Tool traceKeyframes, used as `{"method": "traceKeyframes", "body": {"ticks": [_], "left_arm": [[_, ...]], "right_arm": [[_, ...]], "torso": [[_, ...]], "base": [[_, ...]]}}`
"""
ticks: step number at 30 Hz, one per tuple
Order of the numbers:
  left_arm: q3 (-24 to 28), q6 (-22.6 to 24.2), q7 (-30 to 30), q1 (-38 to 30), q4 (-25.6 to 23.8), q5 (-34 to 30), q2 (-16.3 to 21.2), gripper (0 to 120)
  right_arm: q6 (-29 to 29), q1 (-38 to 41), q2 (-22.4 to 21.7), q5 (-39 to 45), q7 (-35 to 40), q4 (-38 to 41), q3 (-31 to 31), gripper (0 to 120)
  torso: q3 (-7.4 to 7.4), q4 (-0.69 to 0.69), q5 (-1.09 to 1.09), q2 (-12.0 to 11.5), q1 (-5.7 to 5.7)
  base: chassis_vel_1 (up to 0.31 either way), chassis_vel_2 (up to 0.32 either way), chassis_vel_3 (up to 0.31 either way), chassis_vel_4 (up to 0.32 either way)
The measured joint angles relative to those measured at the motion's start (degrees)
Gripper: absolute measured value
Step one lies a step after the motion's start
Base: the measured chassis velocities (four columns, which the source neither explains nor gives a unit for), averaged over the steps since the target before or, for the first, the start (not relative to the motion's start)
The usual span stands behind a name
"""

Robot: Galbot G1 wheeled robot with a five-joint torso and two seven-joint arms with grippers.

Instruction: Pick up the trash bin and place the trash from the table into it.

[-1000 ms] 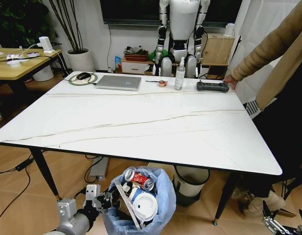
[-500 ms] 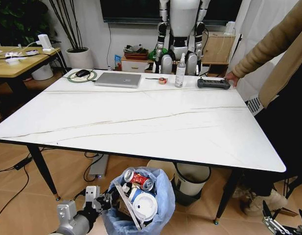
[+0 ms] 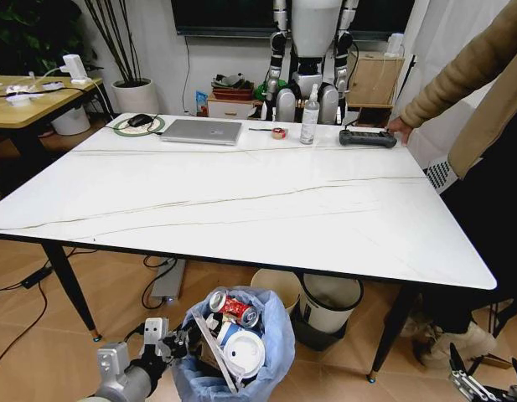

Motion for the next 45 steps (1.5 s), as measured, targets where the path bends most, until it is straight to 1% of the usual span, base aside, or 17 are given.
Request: {"method": "traceKeyframes", "body": {"ticks": [9, 18, 24, 25, 36, 39, 43, 45], "left_arm": [[0.0, -0.2, 0.4, -0.8, 1.2, -0.2, -0.3, 0], [0.0, -0.7, 1.5, -2.2, 3.0, -1.1, -0.3, 0], [0.4, -1.3, 2.3, -4.7, 7.5, -1.4, -0.8, 0], [0.4, -1.3, 2.3, -4.7, 7.5, -1.4, -0.8, 0], [2.2, -2.3, 3.9, -8.5, 14.1, -0.7, -1.9, 0], [2.7, -2.5, 4.2, -8.9, 15.2, -0.3, -2.1, 0], [4.0, -3.0, 4.6, -10.1, 18.3, 0.5, -2.7, 0], [4.2, -3.1, 4.6, -10.2, 18.7, 0.5, -2.7, 0]], "right_arm": [[0.0, 0.0, 0.0, 0.0, 0.0, 0.0, 0.0, 100], [0.0, 0.0, 0.0, 0.0, 0.0, 0.0, 0.0, 100], [0.0, 0.0, 0.0, 0.0, 0.0, 0.0, 0.0, 100], [0.0, 0.0, 0.0, 0.0, 0.0, 0.0, 0.0, 100], [0.0, 0.0, 0.0, 0.0, 0.0, 0.0, 0.0, 100], [0.0, 0.0, 0.0, 0.0, 0.0, 0.0, 0.0, 100], [0.0, 0.0, 0.0, 0.0, 0.0, 0.0, 0.0, 100], [0.0, 0.0, 0.0, 0.0, 0.0, 0.0, 0.0, 100]], "torso": [[-1.54, 0.0, 0.0, -2.5, -0.94], [-2.62, 0.0, 0.0, -4.3, -1.71], [-3.67, 0.0, 0.0, -6.1, -2.43], [-3.67, 0.0, 0.0, -6.1, -2.43], [-5.34, 0.0, 0.0, -9.0, -3.66], [-5.63, 0.0, 0.0, -9.5, -3.83], [-6.41, 0.0, 0.0, -10.7, -4.3], [-6.51, 0.0, 0.0, -10.9, -4.37]], "base": [[0.0, 0.0, 0.0, 0.0], [0.0, 0.0, 0.0, 0.0], [0.0, 0.0, 0.0, 0.0], [0.0, 0.0, 0.0, 0.0], [0.0, 0.0, 0.0, 0.0], [0.0, 0.0, 0.0, 0.0], [0.0, 0.0, 0.0, 0.0], [0.0, 0.0, 0.0, 0.0]]}}
